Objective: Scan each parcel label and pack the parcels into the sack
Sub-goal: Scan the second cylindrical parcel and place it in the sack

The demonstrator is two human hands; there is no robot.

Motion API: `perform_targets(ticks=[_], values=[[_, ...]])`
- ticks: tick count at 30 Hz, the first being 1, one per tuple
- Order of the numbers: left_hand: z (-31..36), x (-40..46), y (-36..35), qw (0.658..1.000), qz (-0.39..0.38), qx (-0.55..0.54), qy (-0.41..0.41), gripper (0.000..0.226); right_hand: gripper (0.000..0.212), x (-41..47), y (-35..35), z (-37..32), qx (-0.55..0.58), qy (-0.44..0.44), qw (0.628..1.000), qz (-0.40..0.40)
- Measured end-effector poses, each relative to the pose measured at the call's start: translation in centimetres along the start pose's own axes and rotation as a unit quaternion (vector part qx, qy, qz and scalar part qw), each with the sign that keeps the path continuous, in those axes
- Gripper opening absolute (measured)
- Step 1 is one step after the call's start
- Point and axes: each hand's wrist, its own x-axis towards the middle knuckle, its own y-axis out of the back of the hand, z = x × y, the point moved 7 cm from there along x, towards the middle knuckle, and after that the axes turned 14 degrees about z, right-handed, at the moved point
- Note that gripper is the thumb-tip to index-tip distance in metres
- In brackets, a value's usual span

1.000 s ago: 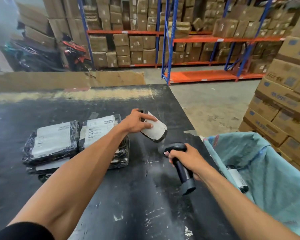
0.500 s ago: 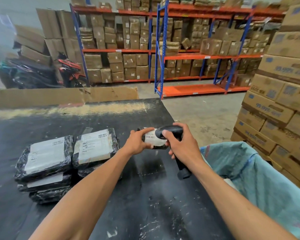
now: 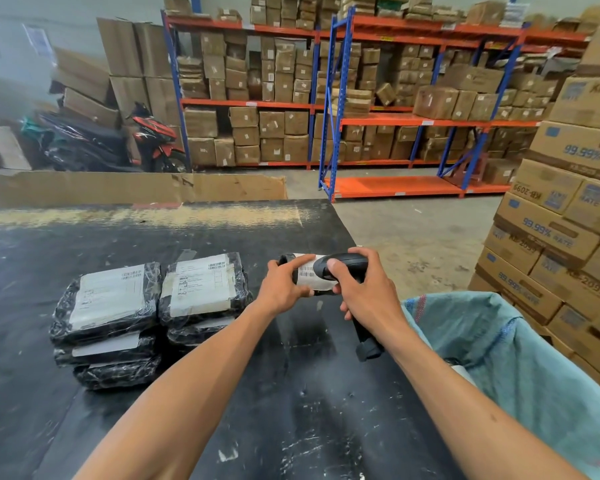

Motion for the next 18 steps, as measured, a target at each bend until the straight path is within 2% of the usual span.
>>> perform_targets(ticks=[11,18], values=[[-0.2,-0.7,0.5,0.999,0.023,-0.034,0.022,0.077,0.045,-1.2,-0.2,0.1,-0.01,0.003,1.0,-0.012],[1.0,1.0,6.1,0.991,0.116,-0.064,0.026,0.075,0.052,-4.3,-3.5,3.9,-0.075,-0.046,0.993,-0.081]])
